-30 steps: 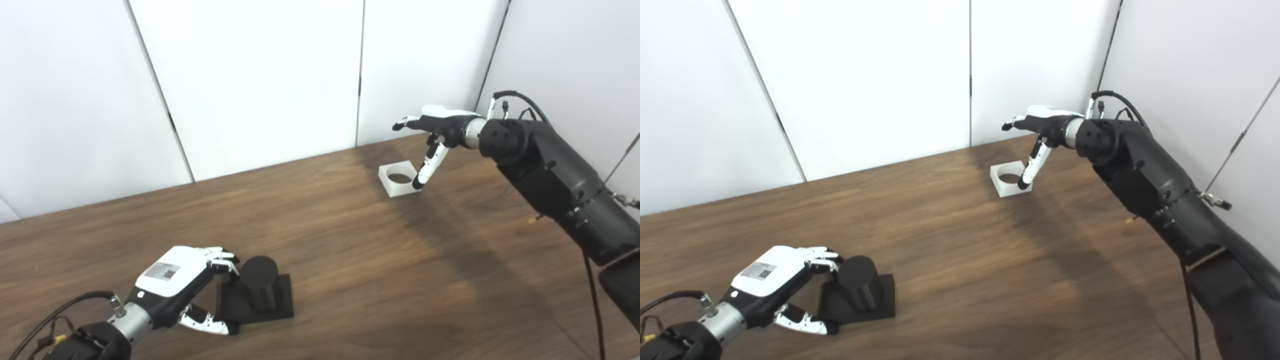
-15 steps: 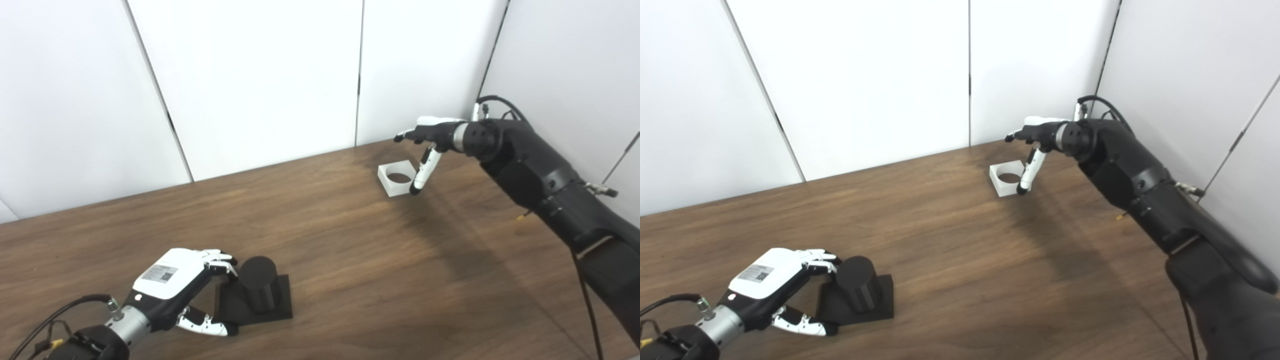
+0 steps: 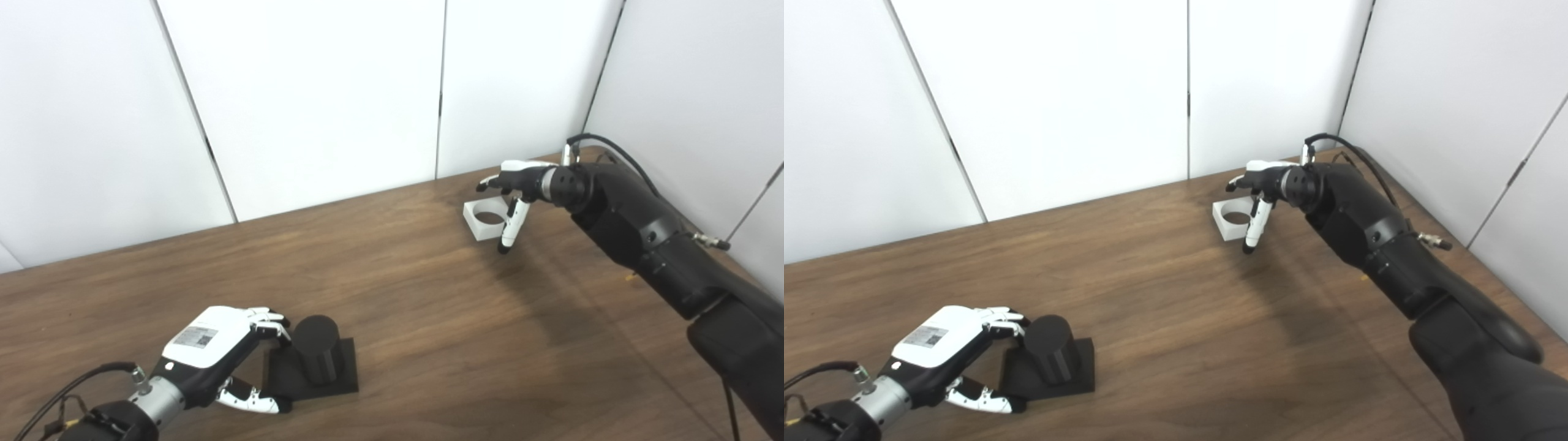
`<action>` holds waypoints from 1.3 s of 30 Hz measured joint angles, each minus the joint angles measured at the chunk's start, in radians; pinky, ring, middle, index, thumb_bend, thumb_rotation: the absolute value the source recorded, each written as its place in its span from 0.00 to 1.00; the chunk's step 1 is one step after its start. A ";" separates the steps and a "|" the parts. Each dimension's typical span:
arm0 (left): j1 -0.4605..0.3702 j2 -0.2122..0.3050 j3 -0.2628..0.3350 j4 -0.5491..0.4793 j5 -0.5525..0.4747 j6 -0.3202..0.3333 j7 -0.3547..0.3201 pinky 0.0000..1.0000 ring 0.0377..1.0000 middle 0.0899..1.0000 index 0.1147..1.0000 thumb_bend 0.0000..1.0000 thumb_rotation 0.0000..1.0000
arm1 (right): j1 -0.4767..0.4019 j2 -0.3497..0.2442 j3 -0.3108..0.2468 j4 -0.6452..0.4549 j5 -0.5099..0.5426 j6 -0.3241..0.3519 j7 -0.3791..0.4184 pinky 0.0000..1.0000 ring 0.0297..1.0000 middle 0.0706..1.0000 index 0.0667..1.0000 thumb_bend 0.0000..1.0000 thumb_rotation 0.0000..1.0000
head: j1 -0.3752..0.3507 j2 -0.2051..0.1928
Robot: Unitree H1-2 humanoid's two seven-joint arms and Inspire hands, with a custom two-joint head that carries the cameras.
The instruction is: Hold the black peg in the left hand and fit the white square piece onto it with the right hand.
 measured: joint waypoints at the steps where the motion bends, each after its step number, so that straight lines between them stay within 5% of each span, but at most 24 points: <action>1: 0.001 0.001 0.000 -0.001 0.000 0.000 0.000 0.84 0.88 0.82 0.42 0.52 0.06 | 0.003 0.005 -0.003 0.002 0.001 0.000 -0.007 0.79 0.95 0.98 0.92 0.85 0.17 | 0.002 0.002; 7: 0.007 0.004 0.001 -0.009 0.000 0.000 -0.001 0.84 0.88 0.82 0.42 0.52 0.06 | 0.020 0.021 -0.006 0.008 0.006 -0.007 -0.056 0.75 0.93 0.96 0.90 0.82 0.12 | 0.000 0.005; 18: 0.012 0.007 0.001 -0.021 0.000 0.001 -0.008 0.85 0.88 0.83 0.42 0.52 0.06 | 0.036 0.025 -0.004 0.049 -0.004 -0.084 -0.158 0.85 0.92 0.92 0.81 0.73 0.03 | 0.005 0.011; 31: 0.021 0.007 0.004 -0.030 0.000 0.006 -0.009 0.84 0.88 0.83 0.42 0.52 0.06 | 0.030 0.013 0.042 0.106 -0.073 -0.167 -0.254 0.68 0.81 0.82 0.66 0.71 0.04 | 0.006 0.017; 38: 0.021 0.007 0.005 -0.032 -0.004 0.006 -0.012 0.85 0.88 0.83 0.42 0.52 0.06 | 0.031 0.009 0.048 0.116 -0.081 -0.199 -0.284 0.69 0.80 0.80 0.60 0.71 0.03 | 0.008 0.025; 39: 0.022 0.007 0.005 -0.033 -0.005 0.007 -0.012 0.85 0.88 0.83 0.42 0.52 0.06 | 0.031 0.009 0.048 0.117 -0.080 -0.201 -0.286 0.68 0.79 0.79 0.53 0.61 0.08 | 0.008 0.026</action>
